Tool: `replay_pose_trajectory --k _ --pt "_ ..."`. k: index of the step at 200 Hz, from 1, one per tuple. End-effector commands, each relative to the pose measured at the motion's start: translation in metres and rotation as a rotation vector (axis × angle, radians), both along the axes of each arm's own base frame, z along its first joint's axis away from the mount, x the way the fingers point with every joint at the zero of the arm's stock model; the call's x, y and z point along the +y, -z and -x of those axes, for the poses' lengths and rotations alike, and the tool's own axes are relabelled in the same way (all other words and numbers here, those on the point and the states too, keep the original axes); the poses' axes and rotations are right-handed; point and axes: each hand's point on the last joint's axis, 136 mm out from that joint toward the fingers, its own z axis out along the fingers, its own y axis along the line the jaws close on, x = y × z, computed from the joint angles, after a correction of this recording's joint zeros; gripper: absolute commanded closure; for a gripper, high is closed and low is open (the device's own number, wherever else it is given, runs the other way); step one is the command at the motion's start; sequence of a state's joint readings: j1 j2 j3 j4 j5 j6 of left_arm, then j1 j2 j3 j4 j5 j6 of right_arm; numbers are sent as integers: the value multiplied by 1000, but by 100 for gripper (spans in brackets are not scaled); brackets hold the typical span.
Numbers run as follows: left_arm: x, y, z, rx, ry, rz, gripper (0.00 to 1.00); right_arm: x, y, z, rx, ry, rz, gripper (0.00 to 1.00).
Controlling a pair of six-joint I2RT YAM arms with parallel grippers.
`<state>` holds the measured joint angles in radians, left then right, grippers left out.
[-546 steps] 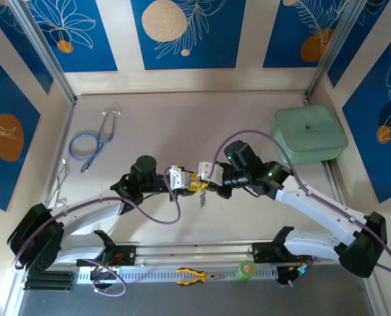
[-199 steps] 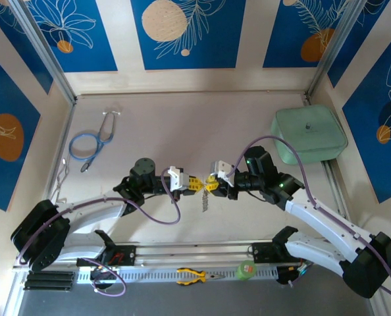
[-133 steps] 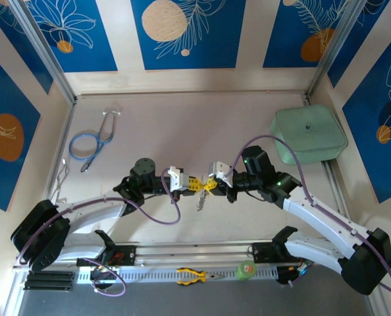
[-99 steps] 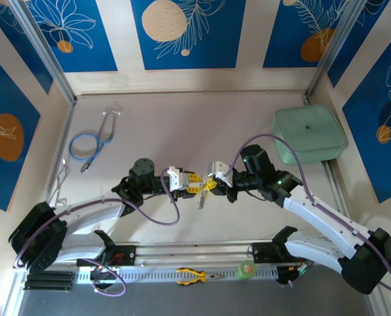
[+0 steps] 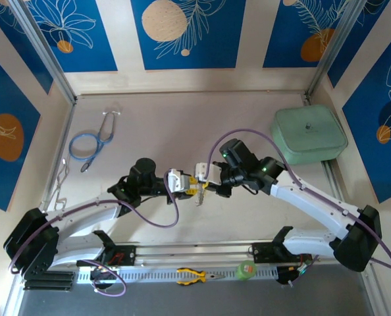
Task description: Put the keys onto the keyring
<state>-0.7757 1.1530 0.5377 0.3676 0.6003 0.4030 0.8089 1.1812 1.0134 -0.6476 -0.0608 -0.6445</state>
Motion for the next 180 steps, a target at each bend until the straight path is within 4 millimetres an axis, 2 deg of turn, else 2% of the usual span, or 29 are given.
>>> replay_pose_trajectory --k 1,33,60,71,87,104,144,180 --pt "-5 -15 2 -33 27 18 74 3 -8 -1 -48 -33 28 100" --pt "-6 -17 1 -40 28 31 80 16 -16 2 -34 -57 -31 100" --pt "-5 -18 2 -45 30 32 100 19 -18 7 -1 -60 -71 100" --pt "-4 -19 3 -51 27 36 100 16 -21 7 22 -34 -112 100" --pt "-3 -22 5 -58 24 64 100 8 -33 7 83 14 -246 85" --pt "-3 -25 7 -52 34 105 100 -3 -49 9 139 32 -397 78" --pt "-8 -42 13 -21 68 225 100 -5 -45 18 197 12 -438 75" --pt "-9 -38 14 4 77 221 100 -2 -41 20 211 0 -439 74"
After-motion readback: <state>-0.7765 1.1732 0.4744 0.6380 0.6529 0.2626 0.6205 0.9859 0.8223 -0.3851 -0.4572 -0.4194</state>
